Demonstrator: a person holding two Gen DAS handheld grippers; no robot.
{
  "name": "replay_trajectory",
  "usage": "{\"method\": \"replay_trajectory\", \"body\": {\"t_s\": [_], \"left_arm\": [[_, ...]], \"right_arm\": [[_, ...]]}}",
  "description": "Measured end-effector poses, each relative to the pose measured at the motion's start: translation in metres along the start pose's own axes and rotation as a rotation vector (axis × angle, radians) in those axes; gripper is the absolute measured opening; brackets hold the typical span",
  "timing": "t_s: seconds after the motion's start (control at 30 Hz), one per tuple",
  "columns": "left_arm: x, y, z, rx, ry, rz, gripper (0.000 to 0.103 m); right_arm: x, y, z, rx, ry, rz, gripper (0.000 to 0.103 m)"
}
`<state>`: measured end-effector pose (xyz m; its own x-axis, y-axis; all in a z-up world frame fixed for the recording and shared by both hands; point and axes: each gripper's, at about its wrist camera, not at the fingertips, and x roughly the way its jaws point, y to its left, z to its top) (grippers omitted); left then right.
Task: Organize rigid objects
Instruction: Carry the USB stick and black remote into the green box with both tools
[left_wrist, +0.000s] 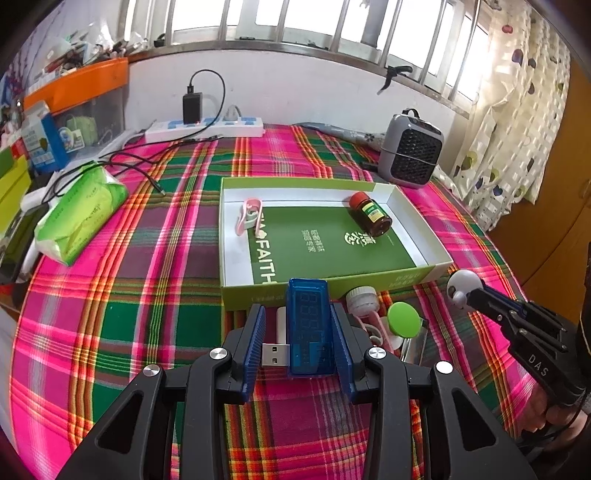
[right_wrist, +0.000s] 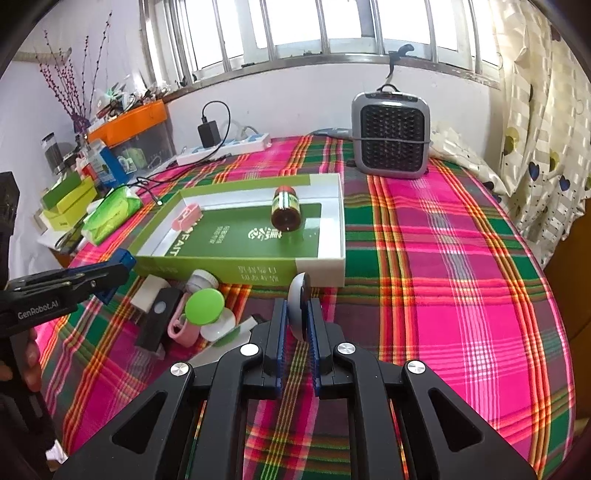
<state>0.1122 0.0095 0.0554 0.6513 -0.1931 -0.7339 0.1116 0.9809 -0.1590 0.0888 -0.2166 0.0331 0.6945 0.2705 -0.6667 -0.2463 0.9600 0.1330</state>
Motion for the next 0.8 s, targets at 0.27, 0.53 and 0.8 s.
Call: {"method": "replay_trajectory", "body": {"t_s": [0.27,0.53,0.8], "left_arm": [[-0.003,-0.003,0.012,0.016,-0.025,0.007,0.034],[0.003,-0.004,0.03,0.033,-0.04,0.009,0.034],[0.02,0.0,0.048,0.034,-0.036,0.002,0.034]], "right_arm": [[-0.008,0.005,0.014,-0.019,-0.04,0.004,0.011],[-0.003,0.012,0.037,-0.049,-0.068,0.027,0.011],[0.016,0.016,0.056,-0.059,-0.058,0.064,0.011]]}}
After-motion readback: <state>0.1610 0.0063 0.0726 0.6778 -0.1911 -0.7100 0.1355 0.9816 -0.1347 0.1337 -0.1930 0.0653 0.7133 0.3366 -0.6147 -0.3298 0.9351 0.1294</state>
